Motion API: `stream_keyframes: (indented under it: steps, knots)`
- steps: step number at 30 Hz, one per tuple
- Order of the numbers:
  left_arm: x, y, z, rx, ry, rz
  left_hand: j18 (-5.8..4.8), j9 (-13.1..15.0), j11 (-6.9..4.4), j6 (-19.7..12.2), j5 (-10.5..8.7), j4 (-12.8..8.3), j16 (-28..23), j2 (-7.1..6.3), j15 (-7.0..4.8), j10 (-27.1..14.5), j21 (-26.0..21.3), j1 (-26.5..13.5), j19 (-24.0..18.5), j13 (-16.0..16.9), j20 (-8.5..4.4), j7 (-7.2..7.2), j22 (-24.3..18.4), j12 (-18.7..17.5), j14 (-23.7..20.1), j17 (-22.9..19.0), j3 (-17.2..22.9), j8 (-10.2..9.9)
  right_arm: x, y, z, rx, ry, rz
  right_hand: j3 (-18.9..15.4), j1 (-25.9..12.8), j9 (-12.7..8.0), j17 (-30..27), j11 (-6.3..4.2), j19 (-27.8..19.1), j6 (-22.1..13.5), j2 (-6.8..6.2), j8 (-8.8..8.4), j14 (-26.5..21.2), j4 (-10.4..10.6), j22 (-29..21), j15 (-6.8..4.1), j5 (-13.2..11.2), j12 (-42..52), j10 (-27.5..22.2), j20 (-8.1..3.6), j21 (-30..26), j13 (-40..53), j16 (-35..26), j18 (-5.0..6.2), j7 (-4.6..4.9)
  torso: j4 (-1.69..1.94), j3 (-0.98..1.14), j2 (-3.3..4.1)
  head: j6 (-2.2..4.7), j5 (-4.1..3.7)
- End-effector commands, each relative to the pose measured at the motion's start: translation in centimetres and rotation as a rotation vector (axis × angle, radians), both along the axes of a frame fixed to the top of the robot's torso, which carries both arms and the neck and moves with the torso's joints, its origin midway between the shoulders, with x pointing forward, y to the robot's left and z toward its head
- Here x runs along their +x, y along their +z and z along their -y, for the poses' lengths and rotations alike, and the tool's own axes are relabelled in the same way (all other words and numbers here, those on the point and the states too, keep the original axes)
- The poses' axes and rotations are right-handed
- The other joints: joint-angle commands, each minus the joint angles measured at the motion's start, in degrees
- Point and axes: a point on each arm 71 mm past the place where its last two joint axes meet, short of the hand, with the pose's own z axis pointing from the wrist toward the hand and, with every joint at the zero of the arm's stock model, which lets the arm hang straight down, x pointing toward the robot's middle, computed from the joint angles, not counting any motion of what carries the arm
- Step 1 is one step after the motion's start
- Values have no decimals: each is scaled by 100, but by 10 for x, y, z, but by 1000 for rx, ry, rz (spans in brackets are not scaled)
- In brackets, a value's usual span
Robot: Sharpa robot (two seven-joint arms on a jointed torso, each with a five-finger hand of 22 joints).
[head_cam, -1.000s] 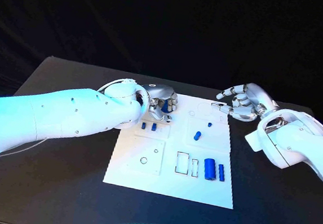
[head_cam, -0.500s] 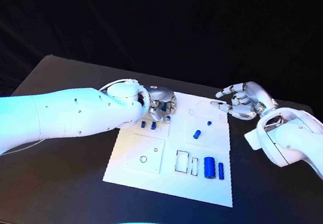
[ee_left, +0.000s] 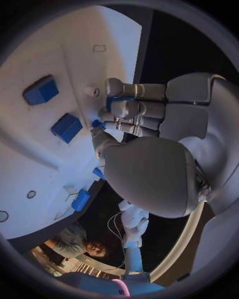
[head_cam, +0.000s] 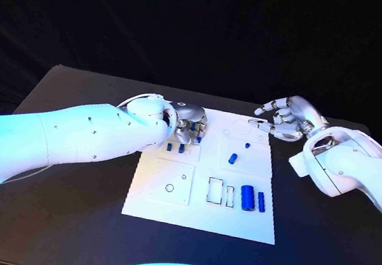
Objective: Assemble the parts on the task board
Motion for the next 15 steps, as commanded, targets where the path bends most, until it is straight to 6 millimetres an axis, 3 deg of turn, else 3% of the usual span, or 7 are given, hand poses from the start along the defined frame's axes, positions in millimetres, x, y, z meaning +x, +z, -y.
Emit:
stream_keyframes:
  steps: [1, 15]
  knots:
    - [-1, -1, 3, 6, -8, -3, -104, -12, 2, 57, -26, -16, 46, 1, -6, 53, 43, 45, 57, -18, -5, 4, 40, -27, 31, 9, 52, -32, -1, 1, -1, 0, 13, 9, 36, -25, 8, 1225, 2, 600, -50, 13, 39, 518, 13, 1508, -40, 22, -35, -56, -48, 32, 304, -37, -39, 8, -1, 1, 4, 2, -3]
    - [0, -5, 5, 6, -7, -13, -126, -69, -16, 161, -46, -119, 147, 27, -27, 172, 151, -1, 133, -101, -33, -1, 171, -107, 98, 69, 198, -93, -1, 0, -2, 0, 16, 7, 42, -26, 10, 1228, 1, 600, -51, 17, 46, 519, 14, 1508, -40, 22, -20, -44, -48, 32, 316, -36, -39, 8, -2, 2, 2, -19, -9]
